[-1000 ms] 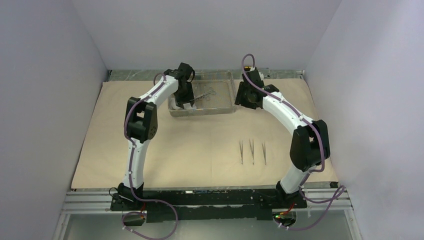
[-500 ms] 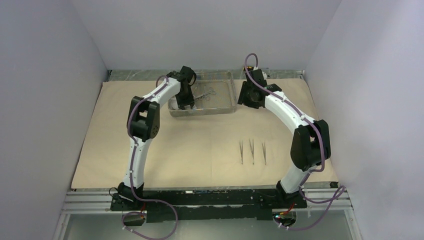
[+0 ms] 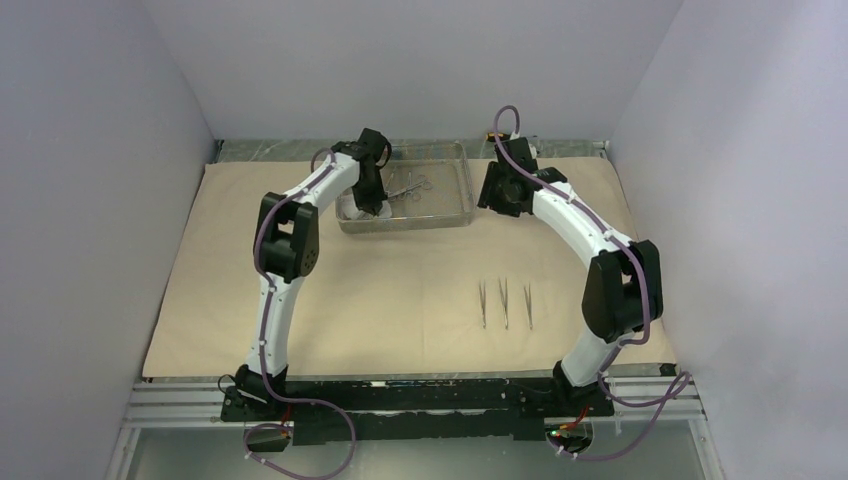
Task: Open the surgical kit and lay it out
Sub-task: Pick up the medical item from the container, then place the medical item in the surgical kit.
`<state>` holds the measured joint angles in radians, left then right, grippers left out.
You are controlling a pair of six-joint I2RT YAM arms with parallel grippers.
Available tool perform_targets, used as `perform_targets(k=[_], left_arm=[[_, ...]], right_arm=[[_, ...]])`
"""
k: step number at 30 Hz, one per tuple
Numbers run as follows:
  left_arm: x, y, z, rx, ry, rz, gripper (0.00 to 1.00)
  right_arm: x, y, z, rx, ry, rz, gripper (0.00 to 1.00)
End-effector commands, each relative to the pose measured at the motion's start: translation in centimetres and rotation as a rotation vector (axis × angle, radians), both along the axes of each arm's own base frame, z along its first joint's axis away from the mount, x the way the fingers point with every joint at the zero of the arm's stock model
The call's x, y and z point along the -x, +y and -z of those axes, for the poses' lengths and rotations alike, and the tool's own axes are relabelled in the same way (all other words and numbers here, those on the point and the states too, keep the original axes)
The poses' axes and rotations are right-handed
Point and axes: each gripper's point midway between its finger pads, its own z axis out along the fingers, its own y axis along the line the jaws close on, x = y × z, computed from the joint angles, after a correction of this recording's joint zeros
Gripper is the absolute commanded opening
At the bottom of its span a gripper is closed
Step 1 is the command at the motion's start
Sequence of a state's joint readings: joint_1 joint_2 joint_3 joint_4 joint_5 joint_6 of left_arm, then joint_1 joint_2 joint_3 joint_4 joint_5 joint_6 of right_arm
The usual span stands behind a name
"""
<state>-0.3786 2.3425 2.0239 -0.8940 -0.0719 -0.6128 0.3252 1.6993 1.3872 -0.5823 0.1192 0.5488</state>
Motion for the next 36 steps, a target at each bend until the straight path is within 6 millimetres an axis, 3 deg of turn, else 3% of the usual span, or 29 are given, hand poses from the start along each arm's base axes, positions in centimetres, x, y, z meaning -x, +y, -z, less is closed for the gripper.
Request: perform_targets(k=[1, 6, 12, 16, 20, 25, 29, 33, 36], left_arm=[[-1.8, -2.0, -5.7, 0.096, -0.121, 0.056, 0.00], [-1.5, -2.6, -9.6, 0.158, -0.189, 0.079, 0.00], [0.0, -3.2, -12.9, 0.218, -0.223, 0.120, 0.00], [2.3, -5.0, -15.3, 0.296, -0.240, 0.183, 0.00], [6.7, -7.9, -16.9, 0.370, -0.229, 0.305, 0.00], [14.4, -12.1, -16.8, 0.434, -0.232, 0.469, 0.00], [20.3, -13.9, -14.2, 0.403, -0.183, 0.515, 0.00], [24.1, -14.8, -11.3, 0.366, -0.148, 0.493, 0.00], [25.4, -15.3, -9.5, 0.354, -0.145, 0.472, 0.00]], right_arm=[[0.1, -0.1, -2.7, -0.027, -0.062, -0.018, 0.50], [0.4, -0.3, -2.8, -0.029, -0.075, -0.030, 0.50], [1.1, -0.4, -3.8, -0.045, -0.089, -0.034, 0.51], [2.2, -0.1, -4.1, -0.082, -0.083, -0.036, 0.50], [4.0, -0.9, -4.1, -0.096, -0.072, 0.005, 0.50], [6.9, -1.7, -2.9, -0.119, -0.017, 0.071, 0.50], [10.0, -2.9, -1.6, -0.107, 0.064, 0.128, 0.51], [12.5, -4.3, -0.1, -0.064, 0.110, 0.166, 0.54], [14.0, -5.0, 0.1, -0.064, 0.111, 0.187, 0.55]])
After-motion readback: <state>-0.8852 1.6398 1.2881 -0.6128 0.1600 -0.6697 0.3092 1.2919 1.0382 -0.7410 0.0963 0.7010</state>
